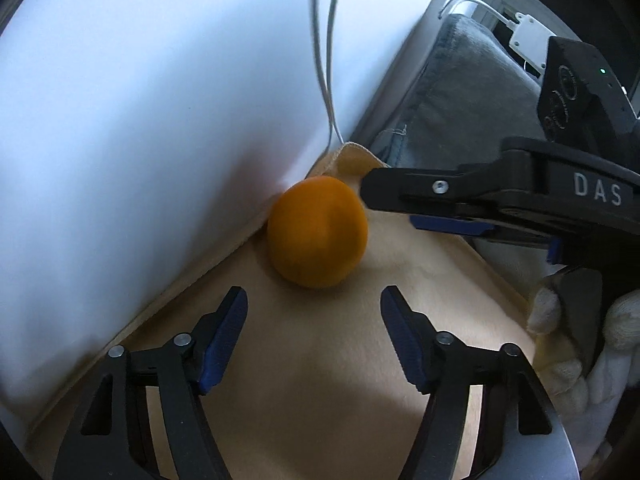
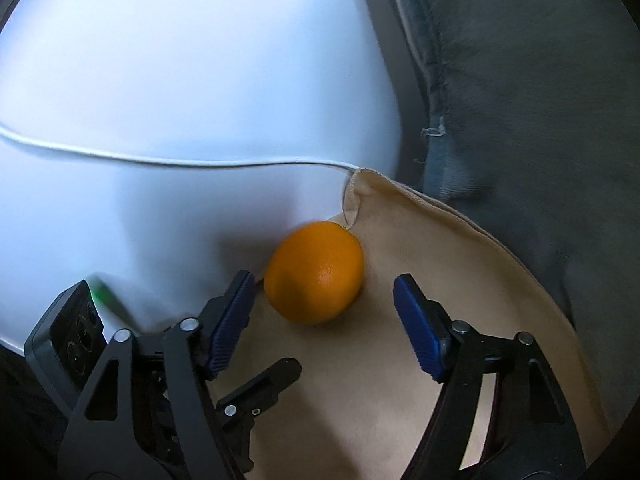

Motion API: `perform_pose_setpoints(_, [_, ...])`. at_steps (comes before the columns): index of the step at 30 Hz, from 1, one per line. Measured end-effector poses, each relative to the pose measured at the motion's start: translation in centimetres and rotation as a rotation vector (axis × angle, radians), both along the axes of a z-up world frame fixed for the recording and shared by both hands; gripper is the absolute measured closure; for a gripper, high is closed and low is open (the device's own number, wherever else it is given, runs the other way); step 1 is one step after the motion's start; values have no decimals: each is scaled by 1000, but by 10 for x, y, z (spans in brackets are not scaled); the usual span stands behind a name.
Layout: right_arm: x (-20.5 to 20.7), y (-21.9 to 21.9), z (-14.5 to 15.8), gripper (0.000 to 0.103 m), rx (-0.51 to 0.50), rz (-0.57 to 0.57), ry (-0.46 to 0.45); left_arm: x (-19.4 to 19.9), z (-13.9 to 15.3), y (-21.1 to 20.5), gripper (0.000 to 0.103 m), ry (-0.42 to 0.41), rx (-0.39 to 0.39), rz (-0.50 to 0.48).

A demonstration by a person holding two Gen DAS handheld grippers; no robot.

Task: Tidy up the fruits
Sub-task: 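Close the right tool's fingers around the large orange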

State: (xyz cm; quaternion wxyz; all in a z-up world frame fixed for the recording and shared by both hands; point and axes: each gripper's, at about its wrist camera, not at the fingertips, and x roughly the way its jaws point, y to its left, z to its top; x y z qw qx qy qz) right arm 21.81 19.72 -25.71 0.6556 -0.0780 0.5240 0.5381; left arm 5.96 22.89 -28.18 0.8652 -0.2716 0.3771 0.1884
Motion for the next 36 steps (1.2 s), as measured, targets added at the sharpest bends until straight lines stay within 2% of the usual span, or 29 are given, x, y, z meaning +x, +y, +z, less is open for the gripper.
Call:
perform_pose_setpoints(9, [1, 22, -10, 33, -11, 46, 25, 16, -11, 2, 46, 20, -13, -14])
perform_pose_setpoints(22, [3, 30, -26, 37, -15, 39, 89, 26, -22, 7, 52, 23, -21, -19])
perform_pose_setpoints(25, [4, 32, -28, 36, -19, 44, 92, 25, -21, 7, 56, 18, -21, -29])
perform_pose_setpoints(26, [6, 31, -28, 36, -21, 45, 92, 15, -18, 5, 56, 17, -22, -28])
perform_pose_setpoints(36, [25, 24, -40, 35, -26, 26, 143, 8, -21, 9, 59, 3, -38, -31])
